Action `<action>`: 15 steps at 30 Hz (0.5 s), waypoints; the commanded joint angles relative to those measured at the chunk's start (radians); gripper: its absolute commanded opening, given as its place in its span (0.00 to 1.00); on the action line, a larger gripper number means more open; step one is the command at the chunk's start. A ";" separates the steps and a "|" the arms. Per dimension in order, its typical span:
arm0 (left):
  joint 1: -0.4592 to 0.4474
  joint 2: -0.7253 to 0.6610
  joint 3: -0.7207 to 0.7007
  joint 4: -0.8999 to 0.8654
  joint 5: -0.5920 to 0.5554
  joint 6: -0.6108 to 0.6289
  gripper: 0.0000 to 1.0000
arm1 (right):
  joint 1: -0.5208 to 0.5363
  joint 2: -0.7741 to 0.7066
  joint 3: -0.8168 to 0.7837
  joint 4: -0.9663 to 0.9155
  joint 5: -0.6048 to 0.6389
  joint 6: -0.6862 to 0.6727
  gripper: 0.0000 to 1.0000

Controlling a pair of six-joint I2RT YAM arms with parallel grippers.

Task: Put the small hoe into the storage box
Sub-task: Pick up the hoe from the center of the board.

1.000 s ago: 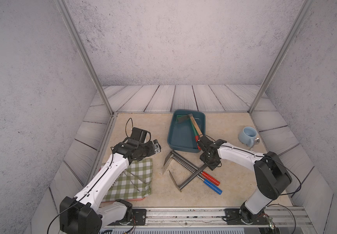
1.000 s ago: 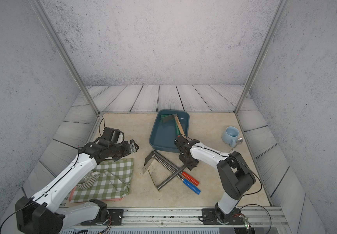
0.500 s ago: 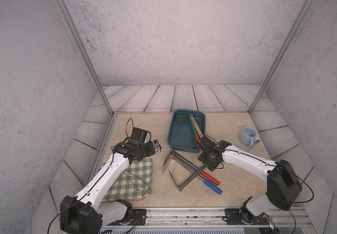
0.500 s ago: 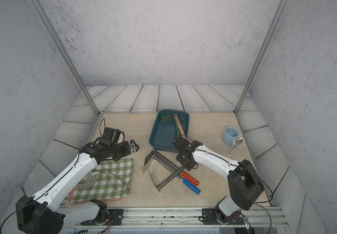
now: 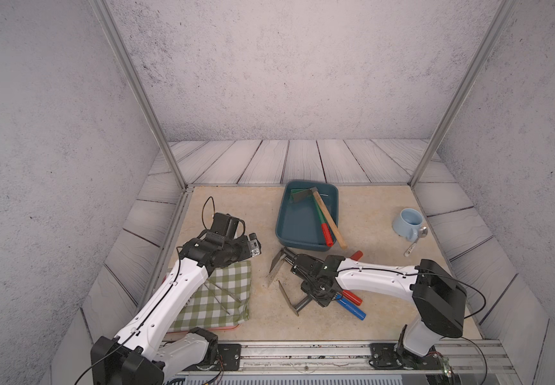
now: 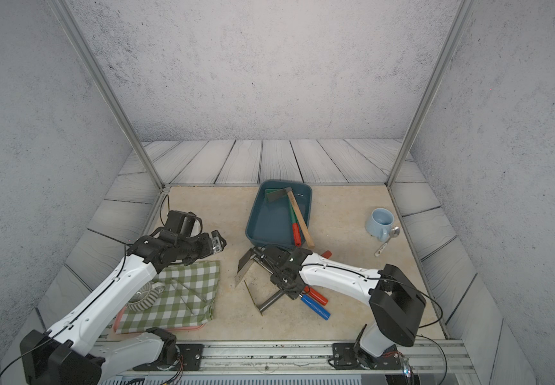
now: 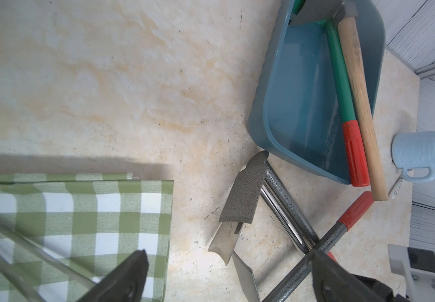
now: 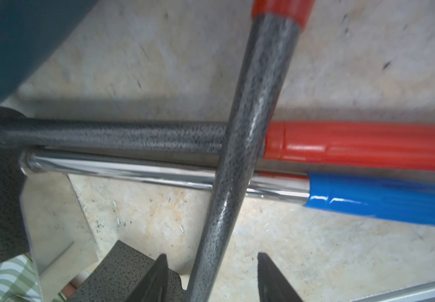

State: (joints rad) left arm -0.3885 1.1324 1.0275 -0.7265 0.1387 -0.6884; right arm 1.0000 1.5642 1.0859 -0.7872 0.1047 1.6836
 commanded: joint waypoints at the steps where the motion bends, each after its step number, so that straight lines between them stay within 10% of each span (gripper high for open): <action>1: 0.003 -0.018 0.009 -0.044 -0.032 0.029 0.99 | 0.027 0.029 0.013 0.000 0.001 0.071 0.55; 15: 0.007 -0.021 -0.029 -0.018 0.001 0.024 0.99 | 0.058 0.134 0.009 0.057 0.000 0.096 0.51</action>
State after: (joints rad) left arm -0.3882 1.1172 1.0138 -0.7517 0.1291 -0.6765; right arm 1.0527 1.6772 1.0859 -0.7238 0.0971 1.7576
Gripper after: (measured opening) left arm 0.992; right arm 0.515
